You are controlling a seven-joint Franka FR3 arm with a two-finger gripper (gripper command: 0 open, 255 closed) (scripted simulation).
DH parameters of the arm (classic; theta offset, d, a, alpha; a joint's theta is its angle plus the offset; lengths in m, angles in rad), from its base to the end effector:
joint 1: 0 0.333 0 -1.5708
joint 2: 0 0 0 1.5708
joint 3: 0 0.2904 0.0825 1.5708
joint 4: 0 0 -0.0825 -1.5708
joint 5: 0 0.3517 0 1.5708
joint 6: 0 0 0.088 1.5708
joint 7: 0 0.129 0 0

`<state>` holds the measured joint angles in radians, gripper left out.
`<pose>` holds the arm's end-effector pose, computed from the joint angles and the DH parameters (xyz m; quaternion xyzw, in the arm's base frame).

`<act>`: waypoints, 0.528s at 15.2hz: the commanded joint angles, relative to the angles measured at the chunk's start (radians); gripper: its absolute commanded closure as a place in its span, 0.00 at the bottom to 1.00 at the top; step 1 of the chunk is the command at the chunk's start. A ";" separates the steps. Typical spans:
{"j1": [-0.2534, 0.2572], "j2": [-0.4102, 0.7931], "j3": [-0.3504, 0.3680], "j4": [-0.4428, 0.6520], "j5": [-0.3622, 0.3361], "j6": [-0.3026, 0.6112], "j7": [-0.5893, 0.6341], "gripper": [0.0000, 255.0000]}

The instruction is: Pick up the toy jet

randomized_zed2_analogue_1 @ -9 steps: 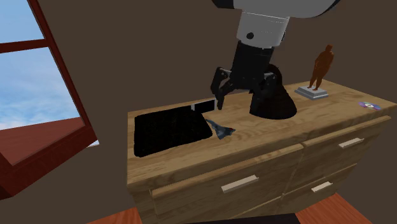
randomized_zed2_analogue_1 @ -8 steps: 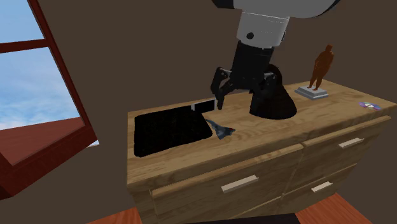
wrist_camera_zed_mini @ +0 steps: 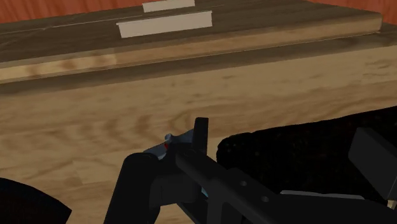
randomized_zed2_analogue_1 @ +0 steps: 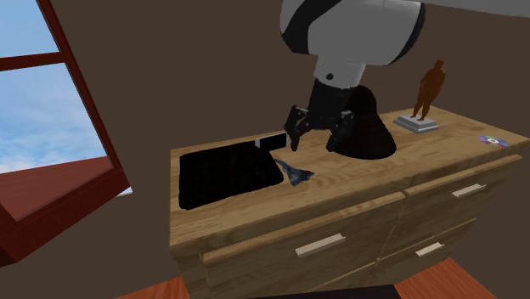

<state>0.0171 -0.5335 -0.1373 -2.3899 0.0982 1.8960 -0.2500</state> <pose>0.3758 -0.0391 0.4788 -0.9948 -0.0586 -0.0312 0.0773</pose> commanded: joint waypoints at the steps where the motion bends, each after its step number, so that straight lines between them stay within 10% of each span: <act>1: 0.011 0.079 -0.021 0.021 0.012 0.054 -0.048 0.00; 8: 0.049 0.361 -0.077 0.145 0.095 0.185 -0.218 0.00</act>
<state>0.0601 -0.2166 -0.2084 -2.2720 0.1785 2.0682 -0.4431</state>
